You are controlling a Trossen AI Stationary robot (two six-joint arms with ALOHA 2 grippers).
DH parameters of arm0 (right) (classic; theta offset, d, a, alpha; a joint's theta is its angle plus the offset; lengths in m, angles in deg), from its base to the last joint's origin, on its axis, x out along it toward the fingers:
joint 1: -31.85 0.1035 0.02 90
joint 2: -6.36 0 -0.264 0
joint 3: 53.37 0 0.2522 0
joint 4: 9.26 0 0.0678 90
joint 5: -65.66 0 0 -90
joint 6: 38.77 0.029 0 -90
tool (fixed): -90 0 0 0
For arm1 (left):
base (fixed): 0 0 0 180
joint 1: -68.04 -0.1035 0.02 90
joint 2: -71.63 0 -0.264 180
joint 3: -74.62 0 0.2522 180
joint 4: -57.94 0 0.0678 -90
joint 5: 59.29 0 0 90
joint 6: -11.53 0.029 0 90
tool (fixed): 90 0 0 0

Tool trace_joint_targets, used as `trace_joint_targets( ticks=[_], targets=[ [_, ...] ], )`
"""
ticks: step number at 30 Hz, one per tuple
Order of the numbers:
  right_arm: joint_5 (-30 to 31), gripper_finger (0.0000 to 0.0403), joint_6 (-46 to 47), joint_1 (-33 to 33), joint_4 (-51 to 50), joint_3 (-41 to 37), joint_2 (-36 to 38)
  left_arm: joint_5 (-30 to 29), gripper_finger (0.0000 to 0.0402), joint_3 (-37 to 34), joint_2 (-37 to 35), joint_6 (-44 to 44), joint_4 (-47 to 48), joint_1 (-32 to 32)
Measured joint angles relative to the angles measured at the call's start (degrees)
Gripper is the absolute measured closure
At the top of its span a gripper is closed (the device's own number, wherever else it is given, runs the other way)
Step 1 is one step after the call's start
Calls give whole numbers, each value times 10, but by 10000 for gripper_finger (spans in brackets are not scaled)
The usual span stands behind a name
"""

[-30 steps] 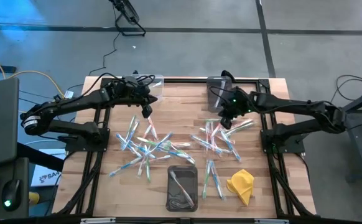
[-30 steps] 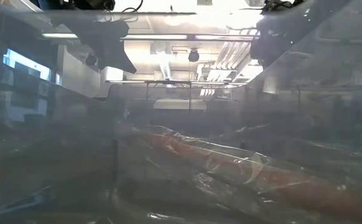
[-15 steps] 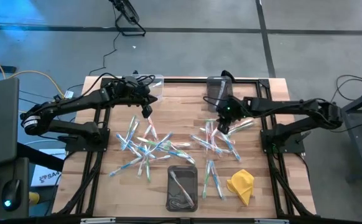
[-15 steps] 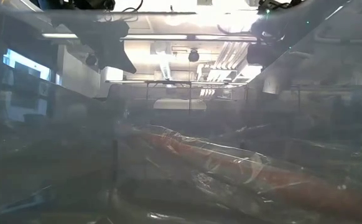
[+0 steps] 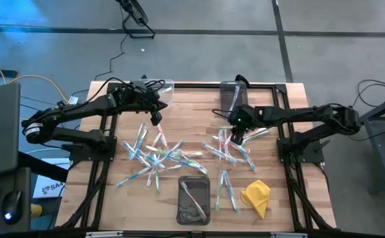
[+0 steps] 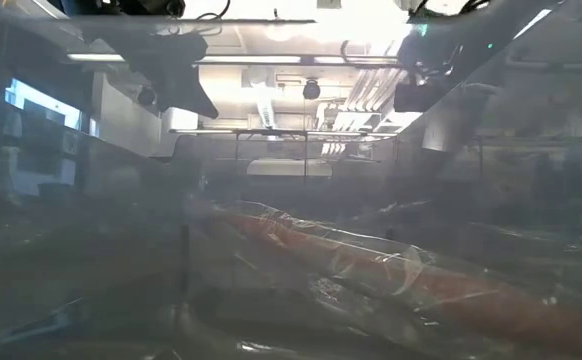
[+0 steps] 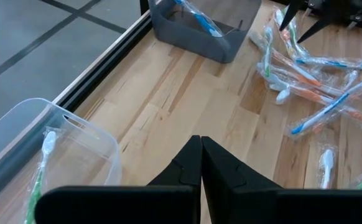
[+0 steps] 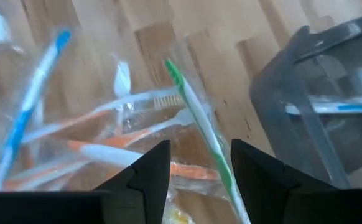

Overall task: Pick & Place Toothbrushes
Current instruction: Put the green toothbrush into the transparent bin

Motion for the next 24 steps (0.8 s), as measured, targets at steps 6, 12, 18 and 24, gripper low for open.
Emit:
trace_joint_targets(
  ticks=[6,12,18,24],
  targets=[
    [27,241,-33,-3,29,0,-66,1,401,0,0,0,1,0],
    [47,241,-49,-5,68,0,-113,1,401,0,0,0,1,0],
    [42,242,-62,-7,74,0,-140,1,401,0,0,0,1,0],
    [44,289,-62,-8,78,0,-141,1,401,0,0,0,1,0]
  ],
)
